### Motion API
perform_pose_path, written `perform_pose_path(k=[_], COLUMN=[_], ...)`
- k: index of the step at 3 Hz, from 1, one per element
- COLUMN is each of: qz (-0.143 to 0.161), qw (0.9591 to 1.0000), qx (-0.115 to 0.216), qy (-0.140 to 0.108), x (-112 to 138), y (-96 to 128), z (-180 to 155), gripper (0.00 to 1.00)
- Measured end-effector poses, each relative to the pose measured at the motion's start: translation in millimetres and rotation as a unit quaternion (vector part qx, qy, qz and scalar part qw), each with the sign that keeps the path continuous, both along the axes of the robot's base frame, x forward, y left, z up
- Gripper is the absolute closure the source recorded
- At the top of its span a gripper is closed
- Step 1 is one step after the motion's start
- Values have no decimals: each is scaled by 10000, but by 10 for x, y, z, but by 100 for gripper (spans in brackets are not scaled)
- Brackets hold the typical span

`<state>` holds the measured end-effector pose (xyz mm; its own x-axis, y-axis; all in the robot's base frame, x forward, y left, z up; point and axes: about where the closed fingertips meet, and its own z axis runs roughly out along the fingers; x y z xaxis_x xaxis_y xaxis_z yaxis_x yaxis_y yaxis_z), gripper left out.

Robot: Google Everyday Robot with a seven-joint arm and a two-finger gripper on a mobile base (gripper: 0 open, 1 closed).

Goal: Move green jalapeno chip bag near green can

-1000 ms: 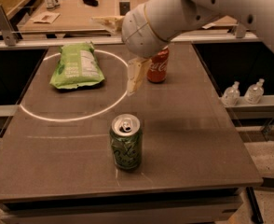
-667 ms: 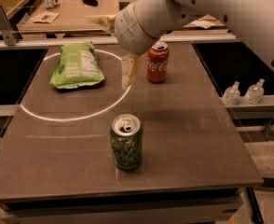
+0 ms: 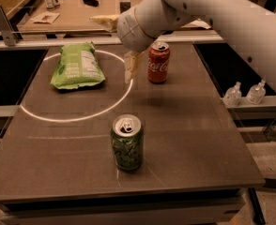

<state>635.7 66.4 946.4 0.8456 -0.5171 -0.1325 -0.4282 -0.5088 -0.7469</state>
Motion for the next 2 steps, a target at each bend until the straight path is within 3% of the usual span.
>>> perform_pose_path(k=[1, 2], qz=[122, 122], qw=[9994, 9994], qx=[221, 221], qy=[-228, -228], x=[119, 118], y=[106, 107], z=[-26, -26], gripper=[0, 0])
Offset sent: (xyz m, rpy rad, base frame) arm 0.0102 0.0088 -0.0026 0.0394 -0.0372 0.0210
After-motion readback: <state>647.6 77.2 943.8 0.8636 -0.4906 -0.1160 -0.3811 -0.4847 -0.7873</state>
